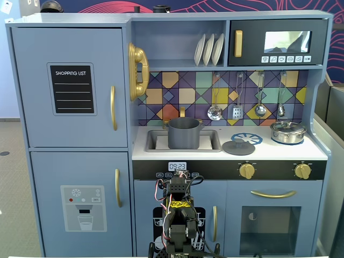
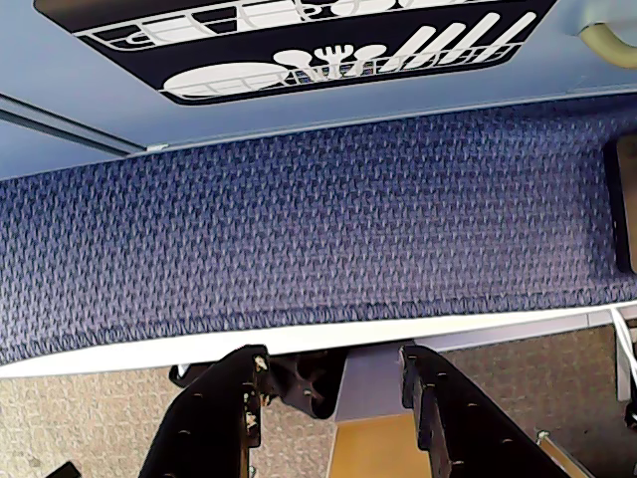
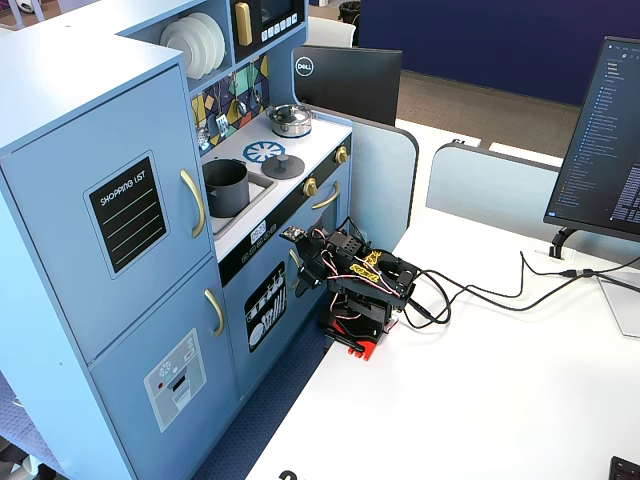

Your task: Pick up the lid from the counter and put it on the gray recipient

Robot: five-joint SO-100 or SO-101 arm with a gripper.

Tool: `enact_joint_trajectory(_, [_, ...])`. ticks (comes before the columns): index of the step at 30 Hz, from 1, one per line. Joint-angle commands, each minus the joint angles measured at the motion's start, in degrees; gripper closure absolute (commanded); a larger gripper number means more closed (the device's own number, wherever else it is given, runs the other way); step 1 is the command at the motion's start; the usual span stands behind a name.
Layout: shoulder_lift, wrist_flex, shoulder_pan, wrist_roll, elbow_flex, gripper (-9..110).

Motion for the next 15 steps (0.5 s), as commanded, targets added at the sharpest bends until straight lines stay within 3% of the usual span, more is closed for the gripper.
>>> enact_joint_trajectory(1, [-0.62,10.11,4.31,-0.09,-0.09,101])
enact_joint_trajectory(10, [-0.62,10.11,4.31,0.18,-0.09,101])
enact_joint_trajectory(15, [-0.62,3.96,6.33,0.09,-2.02,102])
